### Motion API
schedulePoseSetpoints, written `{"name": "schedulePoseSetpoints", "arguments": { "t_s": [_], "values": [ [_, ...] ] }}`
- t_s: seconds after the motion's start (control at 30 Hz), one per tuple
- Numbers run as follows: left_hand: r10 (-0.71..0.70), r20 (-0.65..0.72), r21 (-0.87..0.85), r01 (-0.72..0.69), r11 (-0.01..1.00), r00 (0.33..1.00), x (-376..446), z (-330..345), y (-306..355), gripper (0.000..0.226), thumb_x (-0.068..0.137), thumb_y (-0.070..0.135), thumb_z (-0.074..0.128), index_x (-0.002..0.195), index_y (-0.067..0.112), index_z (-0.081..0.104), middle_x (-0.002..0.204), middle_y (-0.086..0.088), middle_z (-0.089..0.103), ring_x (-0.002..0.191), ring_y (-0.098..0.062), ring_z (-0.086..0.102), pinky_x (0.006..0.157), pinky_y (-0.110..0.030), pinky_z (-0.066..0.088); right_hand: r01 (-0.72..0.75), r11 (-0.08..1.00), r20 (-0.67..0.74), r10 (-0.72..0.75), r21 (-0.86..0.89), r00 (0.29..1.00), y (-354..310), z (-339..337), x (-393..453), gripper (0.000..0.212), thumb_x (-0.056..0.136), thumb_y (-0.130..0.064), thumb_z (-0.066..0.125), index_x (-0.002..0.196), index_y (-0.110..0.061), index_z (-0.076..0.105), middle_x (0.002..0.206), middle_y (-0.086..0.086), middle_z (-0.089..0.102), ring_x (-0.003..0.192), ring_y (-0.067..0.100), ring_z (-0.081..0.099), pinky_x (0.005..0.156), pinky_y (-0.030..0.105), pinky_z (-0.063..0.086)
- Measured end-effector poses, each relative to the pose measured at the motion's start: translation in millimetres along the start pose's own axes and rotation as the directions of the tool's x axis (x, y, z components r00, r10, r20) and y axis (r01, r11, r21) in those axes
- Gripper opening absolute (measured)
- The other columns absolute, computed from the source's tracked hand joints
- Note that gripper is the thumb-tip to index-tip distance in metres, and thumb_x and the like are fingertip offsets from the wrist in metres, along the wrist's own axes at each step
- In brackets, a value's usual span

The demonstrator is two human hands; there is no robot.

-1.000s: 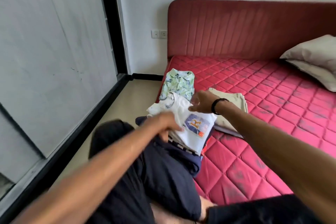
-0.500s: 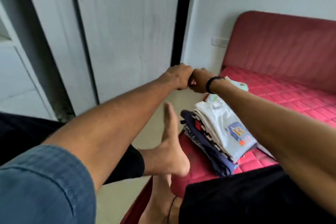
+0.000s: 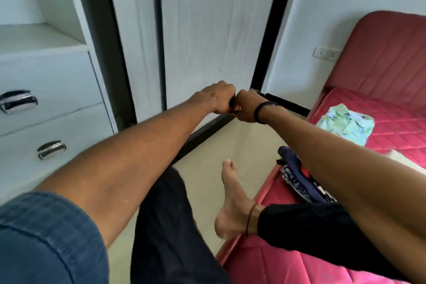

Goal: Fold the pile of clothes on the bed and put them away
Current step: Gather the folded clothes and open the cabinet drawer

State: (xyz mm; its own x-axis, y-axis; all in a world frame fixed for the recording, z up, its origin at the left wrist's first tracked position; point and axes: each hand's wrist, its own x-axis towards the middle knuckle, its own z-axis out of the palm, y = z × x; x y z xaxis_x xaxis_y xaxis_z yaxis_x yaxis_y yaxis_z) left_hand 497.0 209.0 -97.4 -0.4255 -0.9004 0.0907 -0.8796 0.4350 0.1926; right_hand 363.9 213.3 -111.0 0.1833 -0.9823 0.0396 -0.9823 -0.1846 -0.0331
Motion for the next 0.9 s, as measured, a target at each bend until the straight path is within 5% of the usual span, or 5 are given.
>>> {"name": "schedulePoseSetpoints", "arguments": {
  "t_s": [0.17, 0.33, 0.53, 0.7, 0.9],
  "values": [
    [-0.124, -0.031, -0.035, 0.123, 0.992, 0.992, -12.4, 14.5, -86.4, 0.01, 0.093, 0.019, 0.066, 0.086, 0.015, 0.061, 0.08, -0.004, 0.055, 0.076, -0.028, 0.064, 0.063, -0.035, 0.045, 0.005, 0.986, 0.042, -0.012, 0.164, 0.999, -62.3, 38.0, 64.9, 0.008, 0.091, -0.009, 0.06, 0.092, -0.007, 0.068, 0.092, 0.013, 0.066, 0.077, 0.027, 0.06, 0.053, 0.025, 0.037],
    [-0.346, -0.074, -0.131, 0.334, 0.933, 0.935, -48.9, 32.1, -178.8, 0.027, 0.094, 0.027, 0.068, 0.117, 0.014, 0.07, 0.11, -0.013, 0.07, 0.097, -0.033, 0.068, 0.086, -0.044, 0.058, 0.016, 0.882, 0.085, -0.063, 0.471, 0.994, -147.3, 74.9, 121.3, 0.015, 0.091, -0.018, 0.067, 0.094, -0.006, 0.076, 0.091, 0.014, 0.075, 0.086, 0.027, 0.073, 0.08, 0.037, 0.061],
    [-0.608, -0.063, -0.161, 0.594, 0.788, 0.791, -106.8, 30.6, -259.9, 0.047, 0.092, 0.039, 0.07, 0.133, 0.022, 0.054, 0.123, -0.008, 0.066, 0.111, -0.03, 0.063, 0.09, -0.047, 0.056, -0.254, 0.418, 0.331, -0.123, 0.872, 0.936, -278.3, 99.1, 161.9, 0.007, 0.089, 0.004, 0.064, 0.085, -0.001, 0.067, 0.081, 0.017, 0.074, 0.065, 0.026, 0.072, 0.069, 0.042, 0.065],
    [-0.746, -0.193, -0.046, 0.753, 0.656, 0.638, -152.3, 11.9, -324.0, 0.052, 0.095, 0.026, 0.064, 0.144, 0.016, 0.049, 0.137, -0.014, 0.056, 0.128, -0.035, 0.051, 0.101, -0.049, 0.049, -0.457, 0.107, 0.467, -0.304, 0.883, 0.83, -376.8, 105.8, 180.0, 0.016, 0.093, 0.007, 0.061, 0.08, -0.001, 0.066, 0.068, 0.013, 0.068, 0.05, 0.02, 0.065, 0.058, 0.031, 0.058],
    [-0.776, -0.408, 0.14, 0.873, 0.468, 0.482, -195.5, -1.5, -391.1, 0.087, 0.094, 0.033, 0.068, 0.161, 0.011, 0.018, 0.17, -0.015, 0.008, 0.156, -0.037, 0.009, 0.121, -0.052, 0.026, -0.563, -0.097, 0.447, -0.504, 0.821, 0.739, -477.2, 133.0, 198.2, 0.02, 0.102, -0.005, 0.052, 0.122, -0.008, 0.05, 0.111, 0.01, 0.059, 0.08, 0.016, 0.063, 0.062, 0.026, 0.055]
  ]
}}
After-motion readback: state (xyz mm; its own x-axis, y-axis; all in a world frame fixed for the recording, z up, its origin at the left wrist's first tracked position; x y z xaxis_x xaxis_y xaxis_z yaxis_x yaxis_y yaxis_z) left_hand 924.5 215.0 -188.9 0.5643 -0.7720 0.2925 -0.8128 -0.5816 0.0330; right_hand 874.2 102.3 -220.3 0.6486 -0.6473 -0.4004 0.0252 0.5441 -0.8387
